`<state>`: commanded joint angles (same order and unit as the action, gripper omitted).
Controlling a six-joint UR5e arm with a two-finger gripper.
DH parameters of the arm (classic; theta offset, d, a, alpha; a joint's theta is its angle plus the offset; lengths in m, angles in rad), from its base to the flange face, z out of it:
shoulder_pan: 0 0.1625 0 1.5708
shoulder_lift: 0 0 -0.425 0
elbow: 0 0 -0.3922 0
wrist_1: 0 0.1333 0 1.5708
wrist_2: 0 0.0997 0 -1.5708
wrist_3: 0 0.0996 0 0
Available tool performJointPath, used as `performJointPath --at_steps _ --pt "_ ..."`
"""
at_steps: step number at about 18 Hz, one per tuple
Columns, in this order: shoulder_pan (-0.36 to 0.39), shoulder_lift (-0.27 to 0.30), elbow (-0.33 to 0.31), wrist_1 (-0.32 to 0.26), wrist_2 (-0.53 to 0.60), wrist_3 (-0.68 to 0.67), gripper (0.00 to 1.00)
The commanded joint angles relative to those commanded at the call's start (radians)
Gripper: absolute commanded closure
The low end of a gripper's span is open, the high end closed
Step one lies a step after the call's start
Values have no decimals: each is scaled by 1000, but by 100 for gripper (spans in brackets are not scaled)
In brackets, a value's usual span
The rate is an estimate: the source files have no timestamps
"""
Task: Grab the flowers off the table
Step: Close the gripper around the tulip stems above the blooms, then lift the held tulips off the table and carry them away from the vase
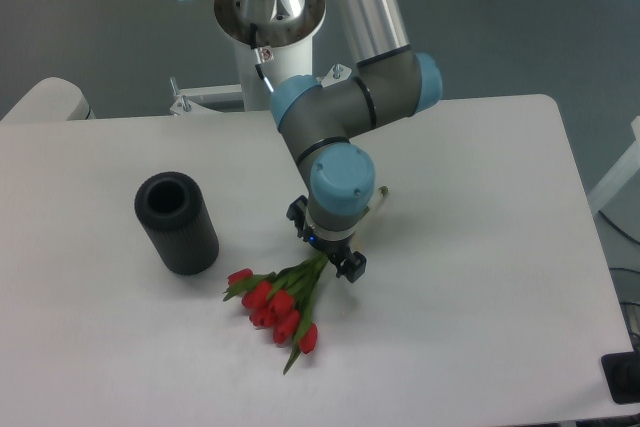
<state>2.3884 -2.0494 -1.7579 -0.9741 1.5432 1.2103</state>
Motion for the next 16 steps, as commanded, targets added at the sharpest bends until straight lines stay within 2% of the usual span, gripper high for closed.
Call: performJointPath --at_steps 2,5,6,12,16 --pt "0 0 0 -2 2 -2 21" --pt "0 0 2 -2 3 -3 55" --pt "0 0 2 0 3 -3 63" --pt "12 12 18 -11 2 -2 90" --pt "29 17 44 -12 5 2 96"
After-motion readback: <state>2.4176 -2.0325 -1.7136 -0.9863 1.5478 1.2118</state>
